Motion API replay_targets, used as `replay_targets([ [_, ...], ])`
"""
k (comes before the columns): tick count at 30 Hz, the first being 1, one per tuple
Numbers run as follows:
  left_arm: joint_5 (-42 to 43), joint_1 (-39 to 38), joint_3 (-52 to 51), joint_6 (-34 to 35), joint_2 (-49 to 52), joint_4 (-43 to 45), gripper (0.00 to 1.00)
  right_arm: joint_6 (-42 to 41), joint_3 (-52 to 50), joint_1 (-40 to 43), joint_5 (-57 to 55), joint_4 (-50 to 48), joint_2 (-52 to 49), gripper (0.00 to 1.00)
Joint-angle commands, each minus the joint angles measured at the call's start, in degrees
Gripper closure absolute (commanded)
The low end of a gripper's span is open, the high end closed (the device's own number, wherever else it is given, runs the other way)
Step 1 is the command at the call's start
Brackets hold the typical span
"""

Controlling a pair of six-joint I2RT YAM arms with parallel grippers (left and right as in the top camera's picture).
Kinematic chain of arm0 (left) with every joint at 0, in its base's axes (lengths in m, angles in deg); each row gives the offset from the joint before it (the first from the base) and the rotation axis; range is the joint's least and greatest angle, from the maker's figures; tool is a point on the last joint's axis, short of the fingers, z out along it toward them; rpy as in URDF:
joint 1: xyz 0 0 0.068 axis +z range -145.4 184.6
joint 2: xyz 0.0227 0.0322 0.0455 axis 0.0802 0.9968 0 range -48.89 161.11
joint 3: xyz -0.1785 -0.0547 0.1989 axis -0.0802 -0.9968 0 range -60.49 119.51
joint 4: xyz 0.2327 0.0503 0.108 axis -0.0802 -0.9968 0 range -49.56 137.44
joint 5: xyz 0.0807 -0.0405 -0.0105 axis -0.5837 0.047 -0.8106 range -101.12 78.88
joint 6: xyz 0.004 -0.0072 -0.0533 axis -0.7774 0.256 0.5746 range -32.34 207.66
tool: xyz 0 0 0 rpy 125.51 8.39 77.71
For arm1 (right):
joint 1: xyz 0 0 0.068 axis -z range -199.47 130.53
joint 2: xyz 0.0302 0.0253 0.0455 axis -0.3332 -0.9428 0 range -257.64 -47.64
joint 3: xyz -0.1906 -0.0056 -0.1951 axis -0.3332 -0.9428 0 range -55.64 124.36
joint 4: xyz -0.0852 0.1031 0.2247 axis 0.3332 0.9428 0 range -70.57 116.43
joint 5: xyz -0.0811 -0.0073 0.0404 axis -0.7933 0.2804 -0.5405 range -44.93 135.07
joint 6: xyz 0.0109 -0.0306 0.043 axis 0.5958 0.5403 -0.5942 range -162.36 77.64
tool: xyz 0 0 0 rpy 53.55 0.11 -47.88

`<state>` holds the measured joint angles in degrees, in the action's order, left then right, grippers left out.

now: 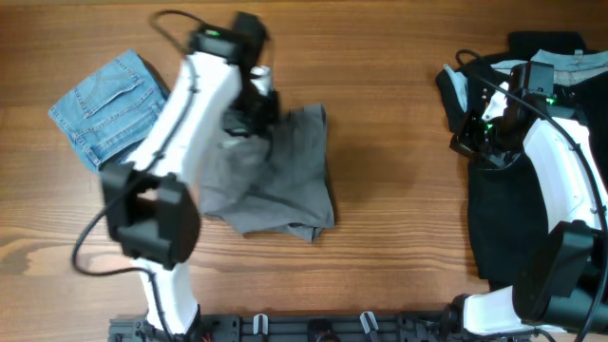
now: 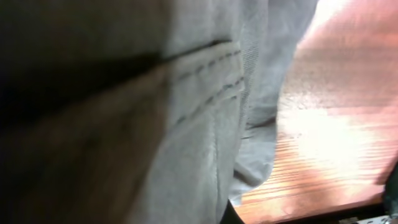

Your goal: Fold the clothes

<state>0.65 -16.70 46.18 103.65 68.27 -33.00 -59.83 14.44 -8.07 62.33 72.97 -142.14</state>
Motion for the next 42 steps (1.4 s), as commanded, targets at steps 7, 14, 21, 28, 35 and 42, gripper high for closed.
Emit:
replay_targets([
  [7,-2.7,-14.7,0.0,7.0,8.2,3.6,0.00,1.0,0.1,0.1,-1.1,0.0,0.3,0.95],
  [14,-2.5,-12.8,3.8,7.0,6.5,1.7,0.00,5.2,0.1,0.0,2.3,0.0,0.3,0.92],
  [21,-9.1,-1.7,13.3,6.2,-3.1,-8.0,0.00,23.6,0.1,-6.4,20.5,0.9,0.3,0.85],
  [28,-8.3,11.9,7.8,3.8,-3.9,-8.3,0.96,27.0,-0.3,-27.8,13.4,-5.3,-0.9,0.93],
  [35,3.1,15.2,-14.1,0.7,-3.9,4.2,0.96,29.5,-0.3,-38.8,12.5,-3.8,-11.7,0.96],
  [42,9.9,15.0,-32.6,0.7,-3.9,14.7,0.96,11.5,-0.3,-37.9,-2.7,2.8,-24.1,0.96],
])
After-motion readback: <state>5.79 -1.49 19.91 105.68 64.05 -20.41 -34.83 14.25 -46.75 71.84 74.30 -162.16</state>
